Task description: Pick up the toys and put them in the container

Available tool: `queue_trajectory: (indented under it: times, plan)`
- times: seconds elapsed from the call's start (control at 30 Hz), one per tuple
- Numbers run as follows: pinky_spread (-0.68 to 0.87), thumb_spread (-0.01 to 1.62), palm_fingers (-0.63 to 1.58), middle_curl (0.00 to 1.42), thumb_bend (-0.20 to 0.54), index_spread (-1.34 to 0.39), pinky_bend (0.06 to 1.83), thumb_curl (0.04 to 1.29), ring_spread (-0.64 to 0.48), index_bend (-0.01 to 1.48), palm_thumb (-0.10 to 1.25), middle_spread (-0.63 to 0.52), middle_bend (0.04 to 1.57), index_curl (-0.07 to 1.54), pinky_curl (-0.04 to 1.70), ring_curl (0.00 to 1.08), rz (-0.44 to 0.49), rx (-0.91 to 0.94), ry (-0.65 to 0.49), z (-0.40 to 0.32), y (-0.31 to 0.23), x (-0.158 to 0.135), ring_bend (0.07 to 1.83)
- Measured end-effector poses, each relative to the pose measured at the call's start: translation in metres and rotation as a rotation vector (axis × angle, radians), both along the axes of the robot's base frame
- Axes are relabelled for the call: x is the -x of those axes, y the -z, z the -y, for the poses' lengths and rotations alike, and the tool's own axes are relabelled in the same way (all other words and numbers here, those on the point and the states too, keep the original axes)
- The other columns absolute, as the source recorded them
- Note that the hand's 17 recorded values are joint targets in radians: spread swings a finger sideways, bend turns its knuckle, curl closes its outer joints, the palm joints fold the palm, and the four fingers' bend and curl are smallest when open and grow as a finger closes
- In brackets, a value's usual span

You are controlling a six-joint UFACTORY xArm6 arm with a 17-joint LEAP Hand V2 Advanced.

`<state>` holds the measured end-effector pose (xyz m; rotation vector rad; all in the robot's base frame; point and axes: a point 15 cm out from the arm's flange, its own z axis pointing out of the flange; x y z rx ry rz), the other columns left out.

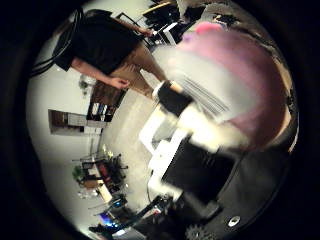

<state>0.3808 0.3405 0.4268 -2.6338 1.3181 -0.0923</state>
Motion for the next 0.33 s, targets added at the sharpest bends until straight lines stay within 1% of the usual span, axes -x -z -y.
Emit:
queue_trajectory:
  times: [0.03,0.07,0.1,0.13,0.2,0.3,0.33]
  plan:
    - [-0.27,0.93,0.23,0.65,-0.095,-0.55,1.04,0.26,-0.24,0.18,0.09,-0.30,0.46,0.71,0.47,0.46,0.000,0.001,-0.006,0.0001,0.0001,0.0001,0.98]
    - [-0.11,0.90,0.13,0.61,-0.076,-0.55,1.02,0.26,-0.18,0.19,0.03,-0.25,0.41,0.67,0.45,0.40,0.000,0.003,-0.014,0.0003,0.0004,0.0004,0.85]
    - [-0.07,0.89,0.12,0.60,-0.072,-0.55,1.02,0.26,-0.16,0.19,0.02,-0.23,0.40,0.66,0.44,0.39,-0.001,0.006,-0.021,0.0007,0.0007,0.0008,0.82]
    - [0.02,0.87,0.08,0.58,-0.064,-0.54,1.01,0.26,-0.11,0.20,0.00,-0.20,0.38,0.64,0.42,0.35,-0.002,0.010,-0.028,0.0012,0.0013,0.0014,0.75]
    - [0.15,0.85,0.07,0.55,-0.050,-0.53,1.00,0.26,-0.04,0.19,-0.02,-0.15,0.35,0.60,0.39,0.31,-0.012,0.022,-0.047,0.0028,0.0036,0.0042,0.68]
    - [0.27,0.84,0.08,0.51,-0.047,-0.52,0.98,0.27,0.01,0.18,-0.02,-0.11,0.33,0.56,0.36,0.28,-0.018,0.028,-0.054,0.0030,0.0061,0.0054,0.63]
    - [0.29,0.83,0.08,0.51,-0.046,-0.51,0.97,0.27,0.02,0.18,-0.02,-0.10,0.32,0.55,0.36,0.28,-0.019,0.030,-0.055,0.0027,0.0068,0.0061,0.63]
